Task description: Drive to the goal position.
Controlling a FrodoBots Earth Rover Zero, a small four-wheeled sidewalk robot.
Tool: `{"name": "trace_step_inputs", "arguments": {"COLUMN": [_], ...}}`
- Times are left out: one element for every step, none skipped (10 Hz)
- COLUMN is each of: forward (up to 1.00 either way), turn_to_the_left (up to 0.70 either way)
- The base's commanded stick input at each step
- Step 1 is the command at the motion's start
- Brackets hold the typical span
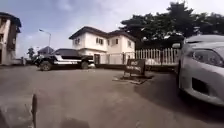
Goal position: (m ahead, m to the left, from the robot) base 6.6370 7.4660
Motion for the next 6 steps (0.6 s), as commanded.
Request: {"name": "trace_step_inputs", "arguments": {"forward": [0.7, 0.7, 0.7, 0.7, 0.7, 0.7], "turn_to_the_left": [0.0, 0.11, 0.24, 0.35, 0.35, 0.35]}}
